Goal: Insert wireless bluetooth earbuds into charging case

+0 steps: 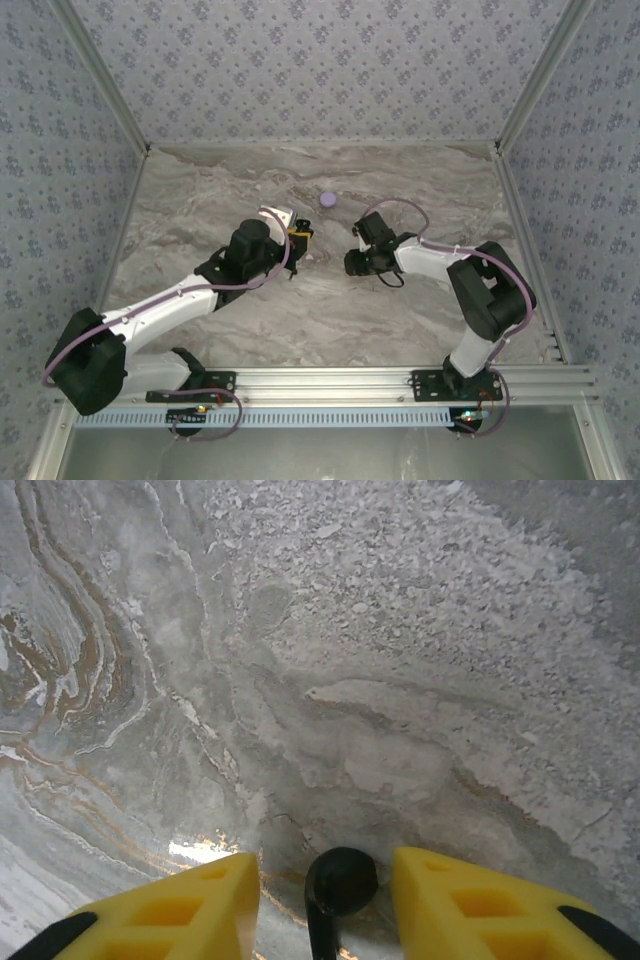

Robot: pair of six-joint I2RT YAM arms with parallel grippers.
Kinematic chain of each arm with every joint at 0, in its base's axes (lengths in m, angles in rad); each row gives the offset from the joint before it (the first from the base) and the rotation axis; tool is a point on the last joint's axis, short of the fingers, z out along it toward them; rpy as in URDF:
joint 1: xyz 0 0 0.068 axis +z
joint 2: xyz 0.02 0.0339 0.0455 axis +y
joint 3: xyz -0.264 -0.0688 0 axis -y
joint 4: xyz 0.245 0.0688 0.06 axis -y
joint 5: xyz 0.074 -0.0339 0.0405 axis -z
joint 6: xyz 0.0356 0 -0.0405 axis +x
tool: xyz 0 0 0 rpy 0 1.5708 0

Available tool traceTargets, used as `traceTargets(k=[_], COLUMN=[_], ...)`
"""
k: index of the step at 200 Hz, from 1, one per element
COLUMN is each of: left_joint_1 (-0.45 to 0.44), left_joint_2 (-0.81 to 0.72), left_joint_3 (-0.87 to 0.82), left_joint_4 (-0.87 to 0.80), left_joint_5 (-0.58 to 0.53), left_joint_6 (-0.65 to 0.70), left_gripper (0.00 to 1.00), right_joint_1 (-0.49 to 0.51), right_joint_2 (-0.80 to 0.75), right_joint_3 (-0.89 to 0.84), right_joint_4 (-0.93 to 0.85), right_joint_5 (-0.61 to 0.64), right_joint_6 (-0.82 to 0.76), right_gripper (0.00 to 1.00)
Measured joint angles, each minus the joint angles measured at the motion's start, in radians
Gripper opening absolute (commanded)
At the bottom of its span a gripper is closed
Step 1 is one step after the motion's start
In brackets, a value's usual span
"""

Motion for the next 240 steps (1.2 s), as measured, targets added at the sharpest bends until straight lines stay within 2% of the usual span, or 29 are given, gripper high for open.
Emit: traceTargets(k=[67,117,166,240], left_joint_1=[0.0,0.0,0.0,0.0], left_joint_2=[0.0,0.0,-0.016,-0.021], left_joint_3=[0.0,0.0,0.0,0.0], left_joint_4=[0.0,0.0,0.0,0.0], left_joint_5=[0.0,0.0,-0.001,-0.004], left_joint_6=[0.0,0.0,0.0,0.0], left_gripper=[0.17,0.18,0.17,0.17], right_joint_1=[0.0,0.0,0.0,0.0], right_joint_2=[0.115,0.211,0.278,0.332], right_joint_3=[0.274,0.449,0.504,0.556], right_joint_4=[-0.349,-0.545,-0.635,-0.671], right_joint_5=[0.014,0.014,0.014,0.014], right_joint_6=[-0.029,-0.042,-0.042,-0.042], right_gripper=[0.49,0.42,0.4,0.36])
